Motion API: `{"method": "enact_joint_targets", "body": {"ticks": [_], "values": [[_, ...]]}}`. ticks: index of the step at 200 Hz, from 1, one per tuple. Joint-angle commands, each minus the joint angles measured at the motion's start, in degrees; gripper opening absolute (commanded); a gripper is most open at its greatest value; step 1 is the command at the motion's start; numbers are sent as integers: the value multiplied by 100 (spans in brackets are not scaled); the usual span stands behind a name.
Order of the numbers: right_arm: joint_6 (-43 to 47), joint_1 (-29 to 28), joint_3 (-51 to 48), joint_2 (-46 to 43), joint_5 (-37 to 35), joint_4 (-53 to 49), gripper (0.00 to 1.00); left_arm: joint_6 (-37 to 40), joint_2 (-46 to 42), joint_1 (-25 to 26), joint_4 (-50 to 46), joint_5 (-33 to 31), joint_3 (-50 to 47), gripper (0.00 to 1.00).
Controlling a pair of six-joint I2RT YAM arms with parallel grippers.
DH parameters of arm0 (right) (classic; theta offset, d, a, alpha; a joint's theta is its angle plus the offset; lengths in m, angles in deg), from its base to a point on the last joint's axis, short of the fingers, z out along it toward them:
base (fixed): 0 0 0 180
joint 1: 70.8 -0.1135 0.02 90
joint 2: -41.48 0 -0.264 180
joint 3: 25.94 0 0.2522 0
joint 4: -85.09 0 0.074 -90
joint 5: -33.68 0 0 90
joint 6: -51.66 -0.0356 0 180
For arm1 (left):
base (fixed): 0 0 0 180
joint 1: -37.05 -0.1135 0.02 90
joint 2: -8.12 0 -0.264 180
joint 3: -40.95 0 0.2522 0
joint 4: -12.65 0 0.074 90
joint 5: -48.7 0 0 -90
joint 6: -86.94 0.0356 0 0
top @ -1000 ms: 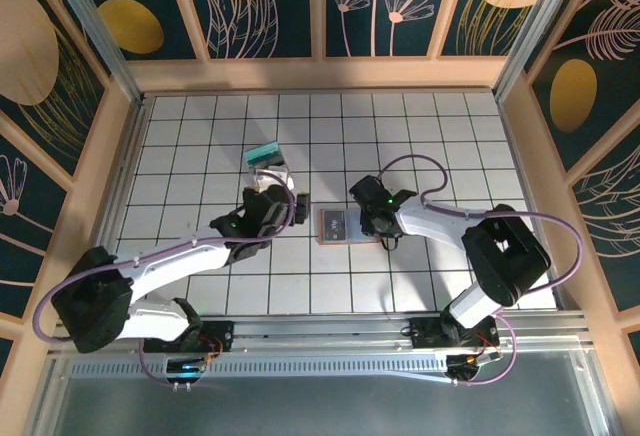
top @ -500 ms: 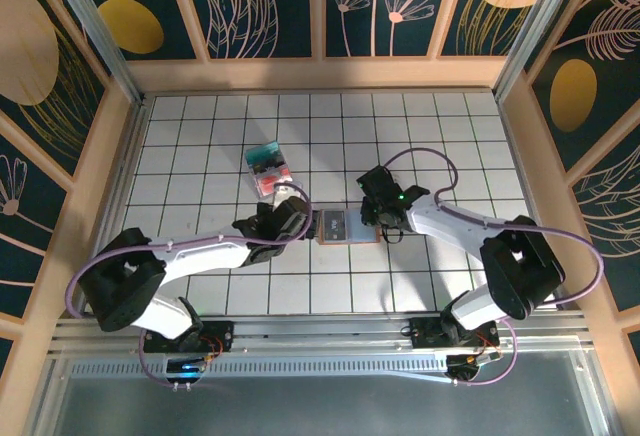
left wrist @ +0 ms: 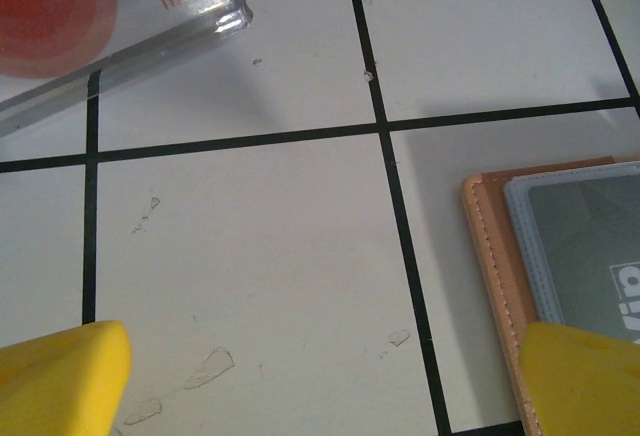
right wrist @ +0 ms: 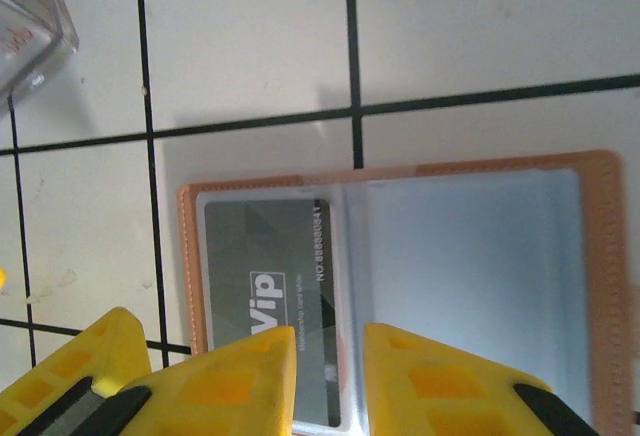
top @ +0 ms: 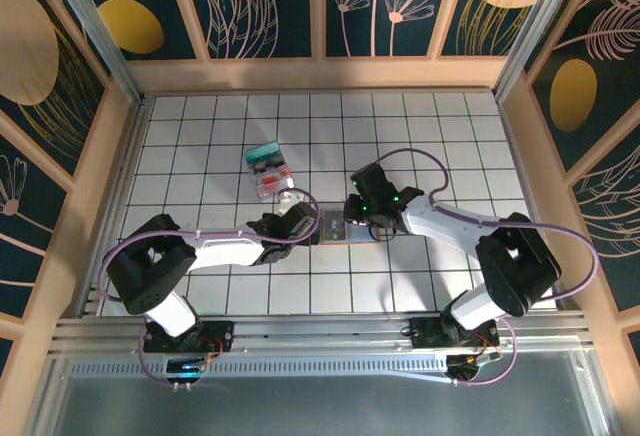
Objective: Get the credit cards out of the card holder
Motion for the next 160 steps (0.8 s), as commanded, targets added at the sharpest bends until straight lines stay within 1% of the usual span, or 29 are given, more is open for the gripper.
{"method": "enact_joint_targets", "body": {"ticks": [1, 79, 160], "values": [[-135, -89, 205, 193, 164, 218, 24, -145, 144, 13, 124, 71, 114, 99], [-149, -143, 190, 569, 283, 362, 24, -136, 457, 14, 53, 186, 186, 99], [-152, -110, 156, 809, 364, 434, 25, -40, 456, 14, -192, 169, 201, 99]]}}
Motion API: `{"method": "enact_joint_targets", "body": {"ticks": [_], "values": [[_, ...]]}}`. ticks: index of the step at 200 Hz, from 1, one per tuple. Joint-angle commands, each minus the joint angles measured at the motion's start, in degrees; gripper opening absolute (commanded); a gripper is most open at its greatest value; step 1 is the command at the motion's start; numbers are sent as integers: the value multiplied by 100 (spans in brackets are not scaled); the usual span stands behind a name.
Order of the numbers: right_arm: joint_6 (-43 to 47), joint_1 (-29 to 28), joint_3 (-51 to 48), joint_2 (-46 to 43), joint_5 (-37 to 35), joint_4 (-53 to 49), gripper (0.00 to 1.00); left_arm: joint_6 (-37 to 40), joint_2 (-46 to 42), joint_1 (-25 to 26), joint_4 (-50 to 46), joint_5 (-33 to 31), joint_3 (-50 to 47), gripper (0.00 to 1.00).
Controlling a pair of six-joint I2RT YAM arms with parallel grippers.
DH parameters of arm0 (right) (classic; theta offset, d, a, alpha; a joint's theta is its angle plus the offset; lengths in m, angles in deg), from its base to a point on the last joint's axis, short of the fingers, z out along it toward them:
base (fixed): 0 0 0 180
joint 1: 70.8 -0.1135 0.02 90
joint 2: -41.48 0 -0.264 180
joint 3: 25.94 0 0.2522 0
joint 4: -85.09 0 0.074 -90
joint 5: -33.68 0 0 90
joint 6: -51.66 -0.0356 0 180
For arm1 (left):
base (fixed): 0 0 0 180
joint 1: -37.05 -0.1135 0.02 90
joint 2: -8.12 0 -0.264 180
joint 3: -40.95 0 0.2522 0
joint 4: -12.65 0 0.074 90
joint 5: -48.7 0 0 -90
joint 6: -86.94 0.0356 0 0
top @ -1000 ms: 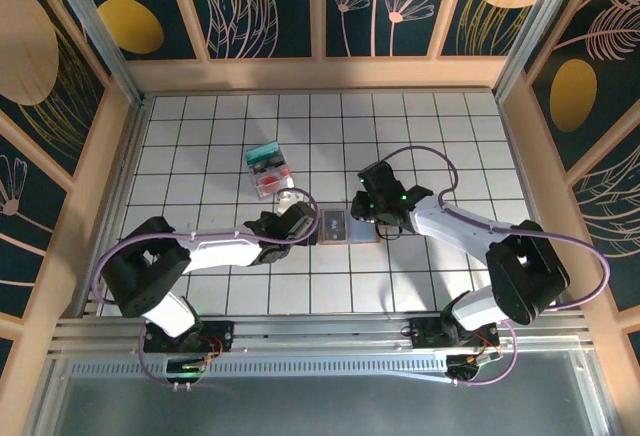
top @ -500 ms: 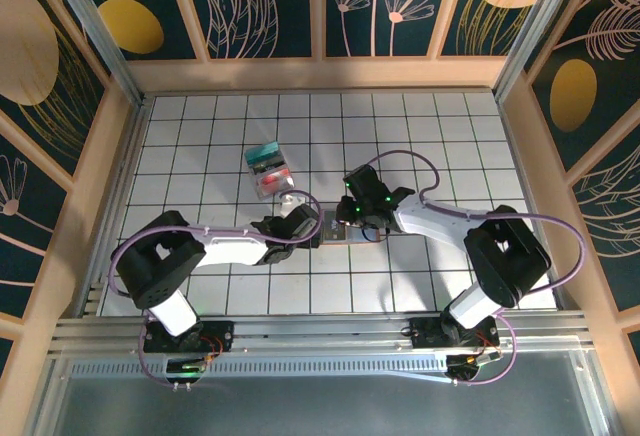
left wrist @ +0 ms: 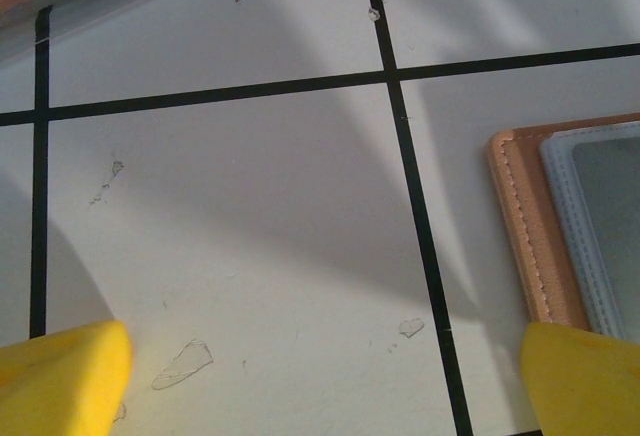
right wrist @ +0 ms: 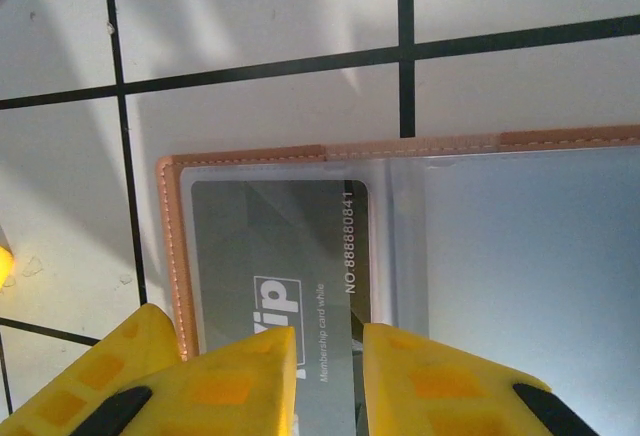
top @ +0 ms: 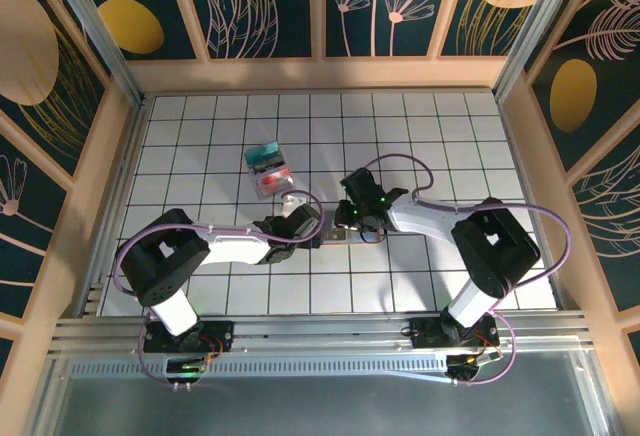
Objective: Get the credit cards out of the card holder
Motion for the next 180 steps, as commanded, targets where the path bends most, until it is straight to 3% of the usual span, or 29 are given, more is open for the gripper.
{"method": "enact_joint_targets", "body": {"ticks": [1, 180], "values": [[-61, -3, 77, 101, 23, 101, 25, 22, 73, 14, -170, 39, 116, 99], [-101, 146, -114, 267, 480, 490, 29, 193, 358, 14, -430, -41, 197, 99]]}}
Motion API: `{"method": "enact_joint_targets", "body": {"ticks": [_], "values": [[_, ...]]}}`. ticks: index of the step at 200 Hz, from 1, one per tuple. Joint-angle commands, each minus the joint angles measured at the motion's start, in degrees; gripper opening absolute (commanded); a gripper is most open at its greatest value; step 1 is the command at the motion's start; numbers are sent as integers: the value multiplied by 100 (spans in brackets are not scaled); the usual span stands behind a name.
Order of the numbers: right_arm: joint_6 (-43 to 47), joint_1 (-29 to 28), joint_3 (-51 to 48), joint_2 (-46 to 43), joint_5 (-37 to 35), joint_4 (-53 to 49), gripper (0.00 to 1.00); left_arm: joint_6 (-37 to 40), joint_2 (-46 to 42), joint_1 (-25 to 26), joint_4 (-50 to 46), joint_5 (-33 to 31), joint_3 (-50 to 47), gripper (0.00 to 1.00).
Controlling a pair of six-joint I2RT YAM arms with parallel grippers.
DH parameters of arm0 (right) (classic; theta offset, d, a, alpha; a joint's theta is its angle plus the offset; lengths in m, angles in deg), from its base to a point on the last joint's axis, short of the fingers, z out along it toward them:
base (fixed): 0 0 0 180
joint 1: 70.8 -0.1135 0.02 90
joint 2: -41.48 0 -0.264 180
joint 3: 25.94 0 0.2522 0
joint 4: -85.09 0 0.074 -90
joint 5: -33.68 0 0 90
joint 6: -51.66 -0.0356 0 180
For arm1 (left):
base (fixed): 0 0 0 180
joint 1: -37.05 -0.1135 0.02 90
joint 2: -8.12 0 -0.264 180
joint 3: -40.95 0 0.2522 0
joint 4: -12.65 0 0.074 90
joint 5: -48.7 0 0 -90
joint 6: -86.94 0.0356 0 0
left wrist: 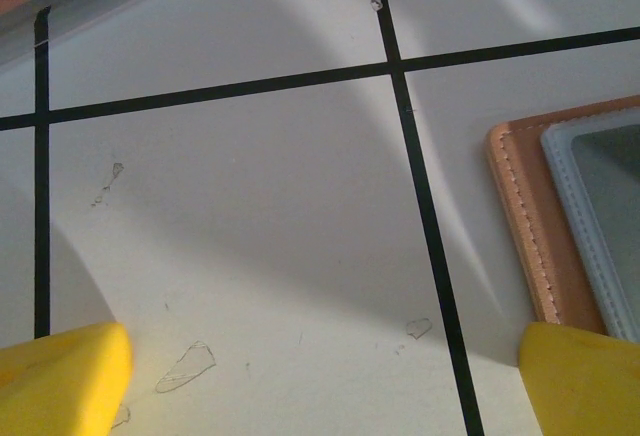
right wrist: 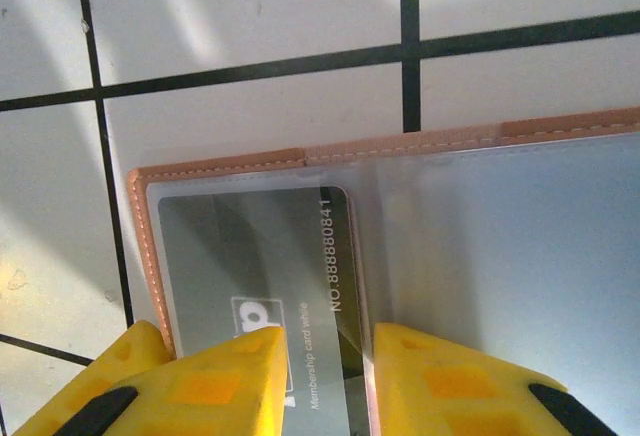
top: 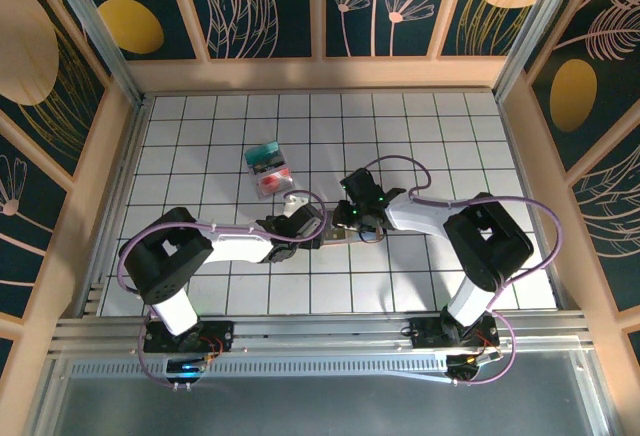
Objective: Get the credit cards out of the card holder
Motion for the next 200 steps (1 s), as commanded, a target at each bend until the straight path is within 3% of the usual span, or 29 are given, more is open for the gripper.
{"method": "enact_joint_targets", "body": {"ticks": [1, 52, 200], "values": [[-90, 43, -103, 13, 262, 222, 29, 81, 233, 9, -236, 34, 58, 99], [-171, 197, -367, -243, 781, 684, 29, 121, 269, 15, -360, -63, 130, 99], [-316, 356, -811, -481, 1159, 1194, 30, 85, 355, 17, -528, -177, 196, 99]]}}
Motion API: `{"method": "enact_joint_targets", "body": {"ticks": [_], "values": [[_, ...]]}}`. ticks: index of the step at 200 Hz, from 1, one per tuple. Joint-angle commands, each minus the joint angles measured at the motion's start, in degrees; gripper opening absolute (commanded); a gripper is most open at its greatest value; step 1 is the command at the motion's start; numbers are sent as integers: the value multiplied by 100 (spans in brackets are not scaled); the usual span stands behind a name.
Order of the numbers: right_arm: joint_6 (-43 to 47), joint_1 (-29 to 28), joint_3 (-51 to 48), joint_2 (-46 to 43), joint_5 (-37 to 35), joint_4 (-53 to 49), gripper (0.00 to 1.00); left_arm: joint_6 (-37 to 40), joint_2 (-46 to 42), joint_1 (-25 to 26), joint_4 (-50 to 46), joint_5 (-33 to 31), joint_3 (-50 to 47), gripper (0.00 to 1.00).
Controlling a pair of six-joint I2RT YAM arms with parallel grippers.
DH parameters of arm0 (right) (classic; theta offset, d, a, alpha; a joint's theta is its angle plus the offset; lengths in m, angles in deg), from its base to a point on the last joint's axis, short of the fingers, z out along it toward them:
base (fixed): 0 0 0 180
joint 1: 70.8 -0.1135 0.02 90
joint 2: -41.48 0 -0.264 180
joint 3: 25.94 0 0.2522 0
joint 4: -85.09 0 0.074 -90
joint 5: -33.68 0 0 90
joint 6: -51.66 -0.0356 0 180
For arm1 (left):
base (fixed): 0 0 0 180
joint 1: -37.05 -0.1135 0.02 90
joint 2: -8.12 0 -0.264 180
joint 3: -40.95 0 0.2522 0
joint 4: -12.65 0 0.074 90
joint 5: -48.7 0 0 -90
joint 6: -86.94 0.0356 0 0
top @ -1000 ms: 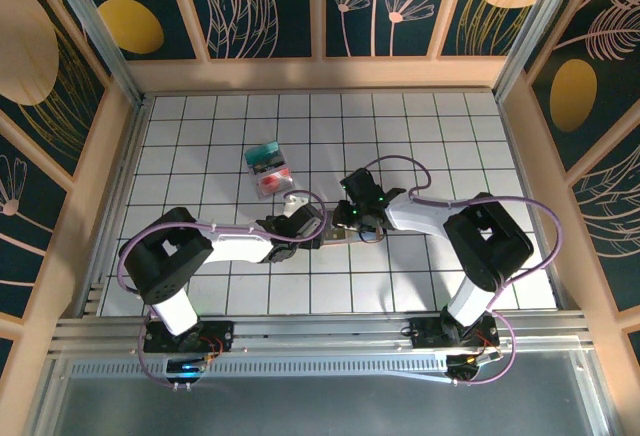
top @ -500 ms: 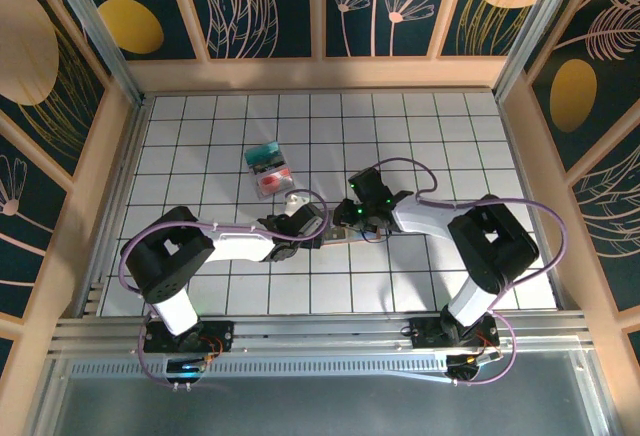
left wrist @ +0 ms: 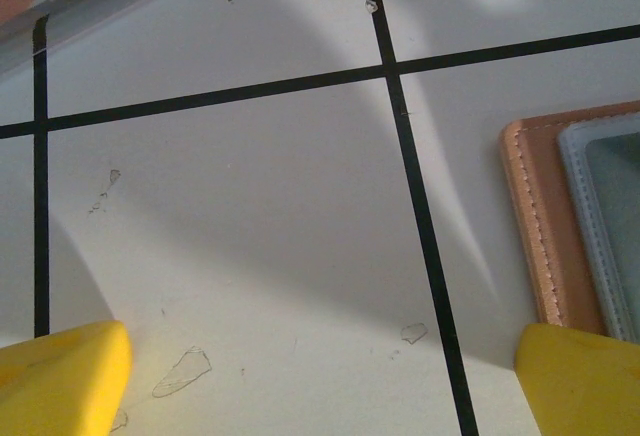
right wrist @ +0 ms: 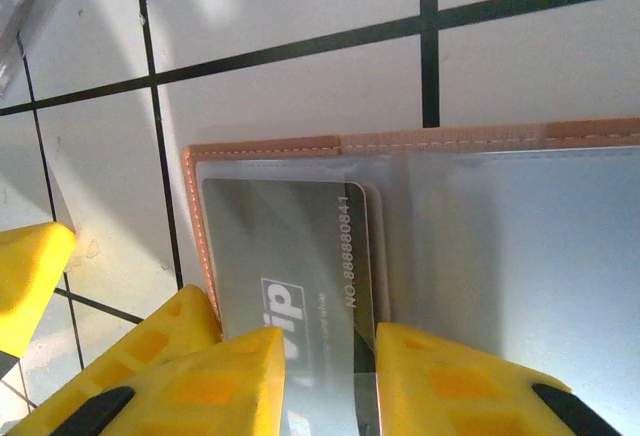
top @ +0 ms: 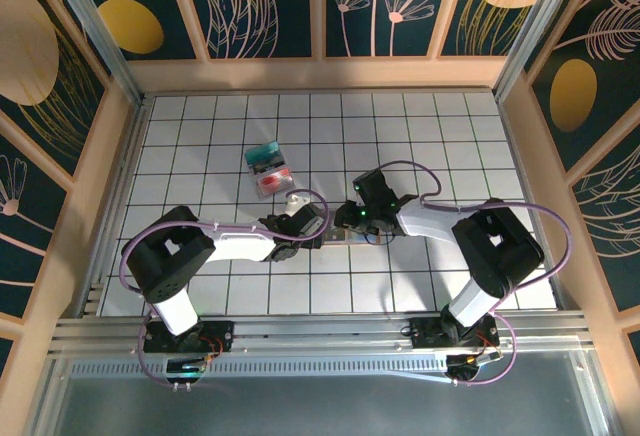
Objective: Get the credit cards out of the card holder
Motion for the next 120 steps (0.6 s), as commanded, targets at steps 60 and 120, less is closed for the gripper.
{"method": "enact_joint_targets", "body": {"ticks": [60, 120], "values": [[-259, 185, -452, -366, 786, 951, 27, 75, 319, -7, -379, -91, 65, 99], [-249, 360, -682, -704, 974, 1119, 27, 75, 338, -13, -410, -79, 91, 99]]}}
